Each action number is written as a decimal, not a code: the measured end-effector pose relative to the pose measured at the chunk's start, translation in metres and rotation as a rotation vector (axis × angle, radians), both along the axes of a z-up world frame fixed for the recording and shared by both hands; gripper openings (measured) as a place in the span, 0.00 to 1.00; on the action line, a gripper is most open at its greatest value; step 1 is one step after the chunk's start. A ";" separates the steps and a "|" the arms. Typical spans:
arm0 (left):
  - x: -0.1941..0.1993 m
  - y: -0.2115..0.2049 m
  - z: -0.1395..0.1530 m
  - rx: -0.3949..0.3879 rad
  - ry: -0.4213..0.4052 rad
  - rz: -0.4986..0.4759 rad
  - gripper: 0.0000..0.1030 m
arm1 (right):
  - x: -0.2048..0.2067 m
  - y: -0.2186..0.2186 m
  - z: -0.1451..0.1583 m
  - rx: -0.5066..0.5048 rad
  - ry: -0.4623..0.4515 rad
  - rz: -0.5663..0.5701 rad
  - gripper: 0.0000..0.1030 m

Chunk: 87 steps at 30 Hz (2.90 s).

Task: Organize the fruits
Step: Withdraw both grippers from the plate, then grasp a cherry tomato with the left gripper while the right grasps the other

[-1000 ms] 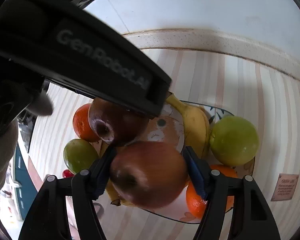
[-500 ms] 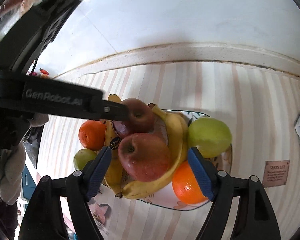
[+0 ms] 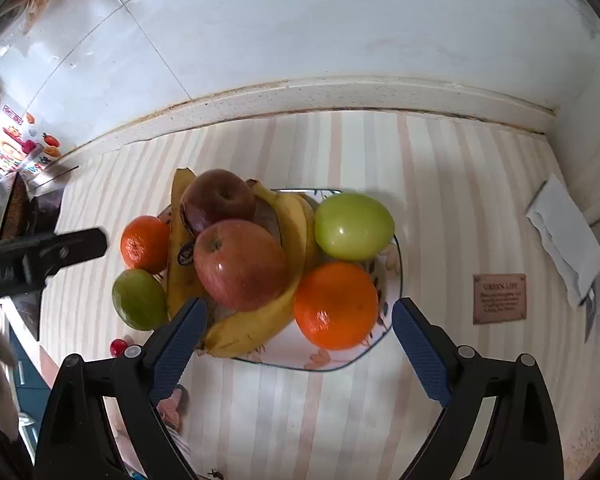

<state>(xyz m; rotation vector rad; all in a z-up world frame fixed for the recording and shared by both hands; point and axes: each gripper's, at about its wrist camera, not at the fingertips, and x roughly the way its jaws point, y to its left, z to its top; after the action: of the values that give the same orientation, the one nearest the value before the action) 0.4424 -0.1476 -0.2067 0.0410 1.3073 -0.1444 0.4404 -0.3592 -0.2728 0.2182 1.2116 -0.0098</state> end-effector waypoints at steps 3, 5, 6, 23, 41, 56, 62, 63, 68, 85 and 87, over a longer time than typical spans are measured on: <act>-0.014 0.007 0.003 0.017 -0.034 0.019 0.94 | -0.009 0.002 0.003 -0.021 -0.004 -0.011 0.94; -0.022 0.009 0.005 0.017 -0.045 0.025 0.94 | -0.013 0.002 0.008 -0.023 -0.005 -0.016 0.94; -0.025 0.010 0.007 0.017 -0.051 0.026 0.94 | -0.017 0.001 0.010 -0.019 -0.006 -0.021 0.94; -0.120 0.011 0.088 0.001 -0.278 -0.018 0.94 | -0.111 0.005 0.118 -0.077 -0.218 -0.080 0.94; -0.191 0.004 0.127 -0.018 -0.357 -0.080 0.94 | -0.198 0.008 0.177 -0.101 -0.312 -0.143 0.94; -0.167 0.045 0.078 0.041 -0.274 0.045 0.94 | -0.156 0.033 0.106 0.044 -0.164 -0.043 0.94; -0.134 0.093 0.037 0.144 -0.170 0.150 0.94 | -0.129 0.081 0.029 0.152 -0.022 0.063 0.94; -0.131 0.100 0.025 0.165 -0.145 0.162 0.94 | -0.124 0.089 0.014 0.181 0.002 0.080 0.90; -0.127 0.123 -0.017 0.216 -0.055 0.198 0.94 | -0.101 0.125 -0.040 0.263 0.082 0.095 0.76; -0.084 0.137 -0.077 0.147 0.026 0.156 0.84 | -0.037 0.204 -0.105 0.101 0.031 0.209 0.26; -0.079 0.135 -0.077 0.118 0.023 0.138 0.74 | -0.040 0.201 -0.104 0.092 0.013 0.205 0.26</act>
<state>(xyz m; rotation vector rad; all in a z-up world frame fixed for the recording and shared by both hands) 0.3638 -0.0130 -0.2839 0.0496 1.3359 0.0506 0.4005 -0.1578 -0.3767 0.1736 1.2441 0.2238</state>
